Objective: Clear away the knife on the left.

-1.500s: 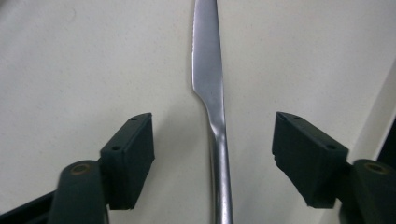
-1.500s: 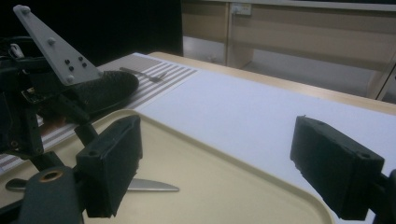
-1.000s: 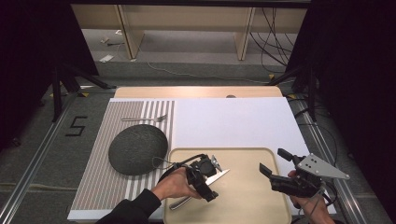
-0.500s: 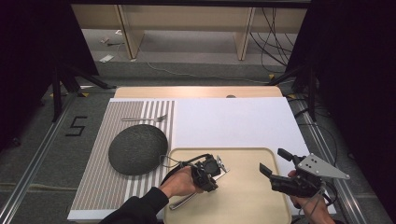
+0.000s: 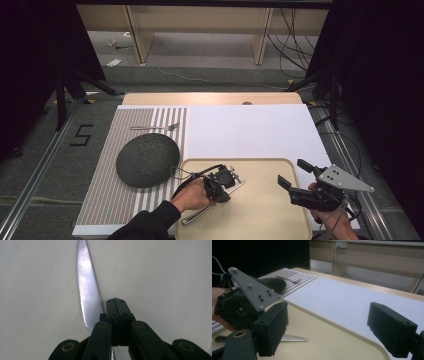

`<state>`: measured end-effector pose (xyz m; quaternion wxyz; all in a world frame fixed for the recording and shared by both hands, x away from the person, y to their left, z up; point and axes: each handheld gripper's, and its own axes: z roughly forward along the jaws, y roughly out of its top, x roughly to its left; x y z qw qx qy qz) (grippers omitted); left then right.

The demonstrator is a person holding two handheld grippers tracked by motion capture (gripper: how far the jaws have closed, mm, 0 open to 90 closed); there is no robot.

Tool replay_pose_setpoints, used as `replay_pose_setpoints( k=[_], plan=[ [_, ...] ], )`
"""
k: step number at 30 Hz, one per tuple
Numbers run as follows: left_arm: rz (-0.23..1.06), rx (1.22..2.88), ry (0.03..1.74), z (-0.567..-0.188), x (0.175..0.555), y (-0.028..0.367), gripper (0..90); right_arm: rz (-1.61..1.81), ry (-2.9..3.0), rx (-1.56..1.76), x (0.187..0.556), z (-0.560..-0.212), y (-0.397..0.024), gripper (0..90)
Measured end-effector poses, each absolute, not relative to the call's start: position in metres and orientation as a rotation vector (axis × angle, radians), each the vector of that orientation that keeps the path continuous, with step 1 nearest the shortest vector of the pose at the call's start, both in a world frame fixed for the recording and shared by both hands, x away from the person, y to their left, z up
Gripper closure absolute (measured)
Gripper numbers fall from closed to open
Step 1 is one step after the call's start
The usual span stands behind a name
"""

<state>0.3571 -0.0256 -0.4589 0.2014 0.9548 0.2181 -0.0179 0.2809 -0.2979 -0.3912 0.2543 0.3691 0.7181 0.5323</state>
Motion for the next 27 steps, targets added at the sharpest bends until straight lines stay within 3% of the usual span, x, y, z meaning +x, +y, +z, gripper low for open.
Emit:
replay_pose_setpoints(
  k=[27],
  plan=[
    [0.010, 2.625, 0.830, -0.459, 0.375, 0.015, 89.6, 1.448, 1.948, 1.000, 0.281, -0.391, -0.298, 17.9]
  ],
)
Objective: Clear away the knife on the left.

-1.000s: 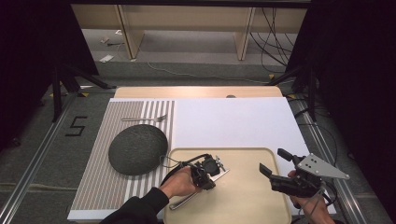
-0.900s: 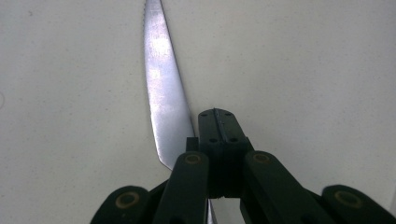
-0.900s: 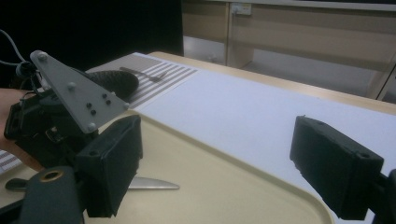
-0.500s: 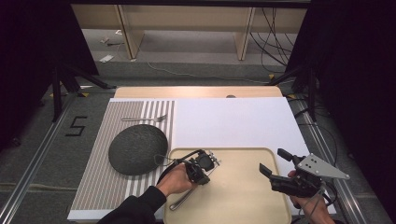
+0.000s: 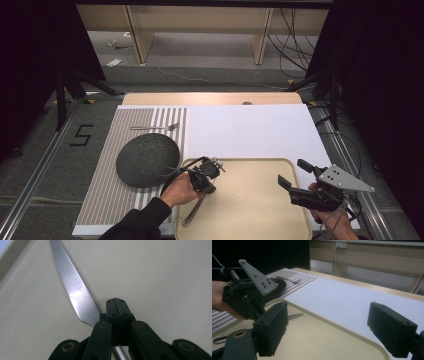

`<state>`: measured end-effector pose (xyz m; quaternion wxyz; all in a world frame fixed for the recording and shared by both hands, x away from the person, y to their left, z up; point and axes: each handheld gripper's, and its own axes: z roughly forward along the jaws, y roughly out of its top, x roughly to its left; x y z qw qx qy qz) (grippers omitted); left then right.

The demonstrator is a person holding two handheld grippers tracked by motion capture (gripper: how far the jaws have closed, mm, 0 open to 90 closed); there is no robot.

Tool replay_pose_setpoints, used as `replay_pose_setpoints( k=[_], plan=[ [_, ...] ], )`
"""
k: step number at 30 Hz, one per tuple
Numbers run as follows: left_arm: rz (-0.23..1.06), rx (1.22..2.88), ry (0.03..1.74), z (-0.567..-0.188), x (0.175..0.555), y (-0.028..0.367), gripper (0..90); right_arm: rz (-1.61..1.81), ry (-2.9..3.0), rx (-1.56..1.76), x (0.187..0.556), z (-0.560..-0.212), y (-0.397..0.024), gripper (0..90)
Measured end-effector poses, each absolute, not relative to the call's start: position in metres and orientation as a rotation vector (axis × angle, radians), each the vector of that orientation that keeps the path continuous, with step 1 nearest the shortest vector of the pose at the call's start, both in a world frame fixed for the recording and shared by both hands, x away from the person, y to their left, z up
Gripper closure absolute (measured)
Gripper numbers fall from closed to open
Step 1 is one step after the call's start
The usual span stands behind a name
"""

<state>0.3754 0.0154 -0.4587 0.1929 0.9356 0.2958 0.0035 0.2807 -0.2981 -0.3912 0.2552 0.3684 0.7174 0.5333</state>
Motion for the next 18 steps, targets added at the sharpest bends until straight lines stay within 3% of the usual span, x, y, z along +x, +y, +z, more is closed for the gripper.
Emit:
replay_pose_setpoints(
  k=[18],
  plan=[
    [-0.015, 2.601, 0.906, -0.458, 0.375, 0.038, 89.6, 1.447, 1.950, 1.001, 0.280, -0.391, -0.298, 17.9]
  ],
)
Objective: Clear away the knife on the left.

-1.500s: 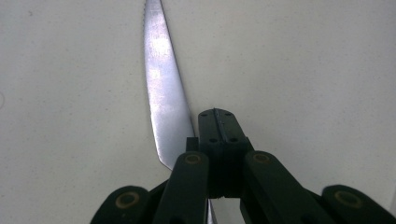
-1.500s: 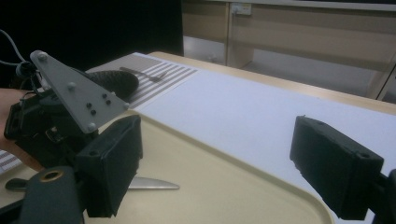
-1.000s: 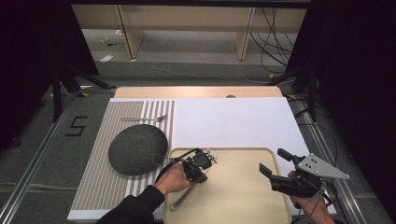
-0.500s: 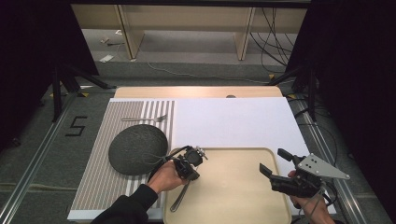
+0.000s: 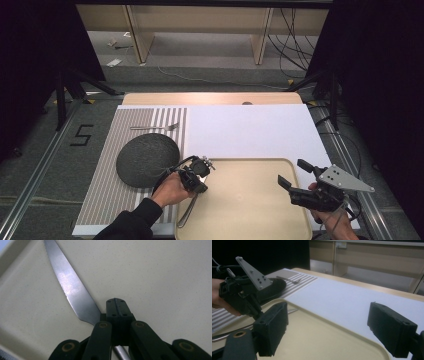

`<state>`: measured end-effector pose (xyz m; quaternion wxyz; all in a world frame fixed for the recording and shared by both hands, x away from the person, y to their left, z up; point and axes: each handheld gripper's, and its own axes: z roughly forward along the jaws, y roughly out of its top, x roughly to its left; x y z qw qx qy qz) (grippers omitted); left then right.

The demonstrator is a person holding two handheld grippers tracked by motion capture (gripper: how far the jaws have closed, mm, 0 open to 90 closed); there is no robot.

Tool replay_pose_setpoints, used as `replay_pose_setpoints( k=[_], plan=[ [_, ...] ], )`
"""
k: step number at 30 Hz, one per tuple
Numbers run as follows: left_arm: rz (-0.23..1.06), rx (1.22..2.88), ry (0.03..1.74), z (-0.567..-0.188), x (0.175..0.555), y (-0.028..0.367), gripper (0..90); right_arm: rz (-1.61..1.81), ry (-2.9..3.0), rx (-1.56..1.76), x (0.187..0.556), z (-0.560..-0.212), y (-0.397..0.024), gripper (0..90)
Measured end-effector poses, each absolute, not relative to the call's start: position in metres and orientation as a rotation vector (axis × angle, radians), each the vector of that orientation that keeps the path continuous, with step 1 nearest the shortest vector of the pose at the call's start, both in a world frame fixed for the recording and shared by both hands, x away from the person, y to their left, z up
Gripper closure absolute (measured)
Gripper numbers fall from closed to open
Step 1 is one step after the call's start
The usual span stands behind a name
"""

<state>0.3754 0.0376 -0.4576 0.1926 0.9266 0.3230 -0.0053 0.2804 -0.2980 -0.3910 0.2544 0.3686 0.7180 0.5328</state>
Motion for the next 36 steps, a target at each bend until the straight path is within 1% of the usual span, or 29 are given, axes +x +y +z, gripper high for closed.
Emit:
replay_pose_setpoints(
  k=[10, 12, 30, 36],
  plan=[
    [-0.045, 2.576, 0.932, -0.458, 0.377, 0.042, 89.7, 1.446, 1.951, 0.998, 0.281, -0.391, -0.298, 17.9],
    [-0.046, 2.598, 0.934, -0.459, 0.375, 0.043, 89.8, 1.446, 1.951, 1.000, 0.280, -0.391, -0.298, 17.9],
    [-0.014, 2.581, 1.025, -0.459, 0.365, 0.070, 89.7, 1.445, 1.950, 1.004, 0.280, -0.391, -0.298, 17.9],
    [-0.032, 2.573, 1.032, -0.459, 0.365, 0.074, 89.5, 1.447, 1.950, 1.003, 0.280, -0.391, -0.298, 17.9]
  ],
)
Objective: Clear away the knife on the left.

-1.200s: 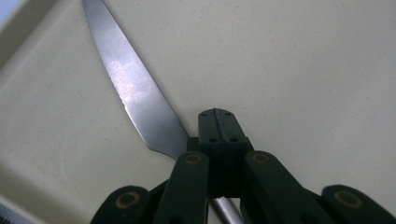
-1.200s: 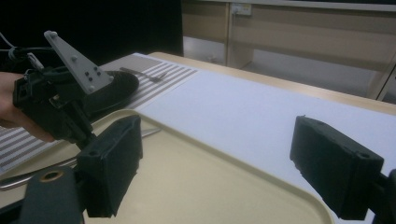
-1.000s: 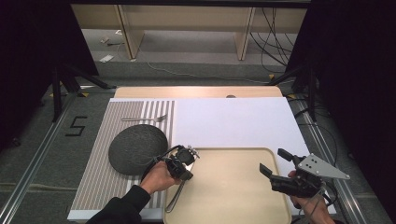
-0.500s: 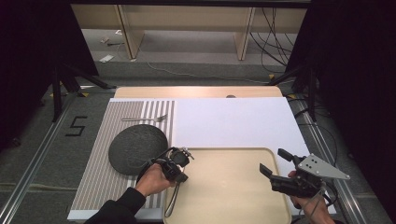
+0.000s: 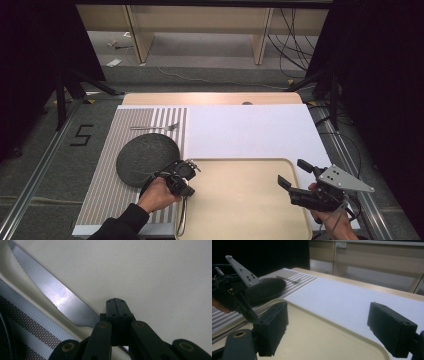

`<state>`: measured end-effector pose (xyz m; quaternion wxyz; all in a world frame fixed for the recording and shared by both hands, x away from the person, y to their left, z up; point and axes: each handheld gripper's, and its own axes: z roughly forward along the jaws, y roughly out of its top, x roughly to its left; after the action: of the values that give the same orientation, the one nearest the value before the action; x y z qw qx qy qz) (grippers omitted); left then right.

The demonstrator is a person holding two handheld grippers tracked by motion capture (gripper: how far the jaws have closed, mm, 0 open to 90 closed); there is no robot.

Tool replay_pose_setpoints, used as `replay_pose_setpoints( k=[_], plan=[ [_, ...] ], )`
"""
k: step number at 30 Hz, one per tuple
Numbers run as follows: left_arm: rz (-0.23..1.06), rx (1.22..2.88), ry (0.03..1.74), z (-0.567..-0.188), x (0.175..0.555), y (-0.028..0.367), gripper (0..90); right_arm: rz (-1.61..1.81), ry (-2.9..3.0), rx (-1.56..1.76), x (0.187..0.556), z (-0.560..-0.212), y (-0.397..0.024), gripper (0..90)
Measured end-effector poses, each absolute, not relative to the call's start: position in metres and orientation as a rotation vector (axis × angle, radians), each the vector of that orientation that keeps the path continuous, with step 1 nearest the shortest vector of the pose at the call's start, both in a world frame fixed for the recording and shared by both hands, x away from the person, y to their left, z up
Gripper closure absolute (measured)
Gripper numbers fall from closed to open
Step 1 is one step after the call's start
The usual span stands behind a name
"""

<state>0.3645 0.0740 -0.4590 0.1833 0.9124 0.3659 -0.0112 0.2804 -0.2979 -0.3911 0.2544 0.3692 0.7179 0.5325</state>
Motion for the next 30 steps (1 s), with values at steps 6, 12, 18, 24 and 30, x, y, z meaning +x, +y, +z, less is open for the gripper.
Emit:
replay_pose_setpoints(
  k=[6, 12, 18, 24, 30],
  plan=[
    [-0.031, 2.550, 1.011, -0.457, 0.363, 0.075, 75.7, 1.447, 1.951, 0.999, 0.280, -0.391, -0.298, 17.9],
    [-0.054, 2.450, 0.959, -0.450, 0.361, 0.081, 49.4, 1.445, 1.952, 1.001, 0.280, -0.391, -0.298, 17.9],
    [-0.022, 2.351, 0.913, -0.441, 0.357, 0.085, 29.1, 1.448, 1.951, 1.000, 0.280, -0.391, -0.298, 17.9],
    [-0.019, 2.267, 0.892, -0.433, 0.353, 0.088, 19.3, 1.449, 1.952, 0.999, 0.280, -0.391, -0.298, 17.9],
    [0.009, 2.150, 0.875, -0.421, 0.348, 0.093, 15.3, 1.450, 1.952, 0.999, 0.280, -0.391, -0.298, 17.9]
  ],
)
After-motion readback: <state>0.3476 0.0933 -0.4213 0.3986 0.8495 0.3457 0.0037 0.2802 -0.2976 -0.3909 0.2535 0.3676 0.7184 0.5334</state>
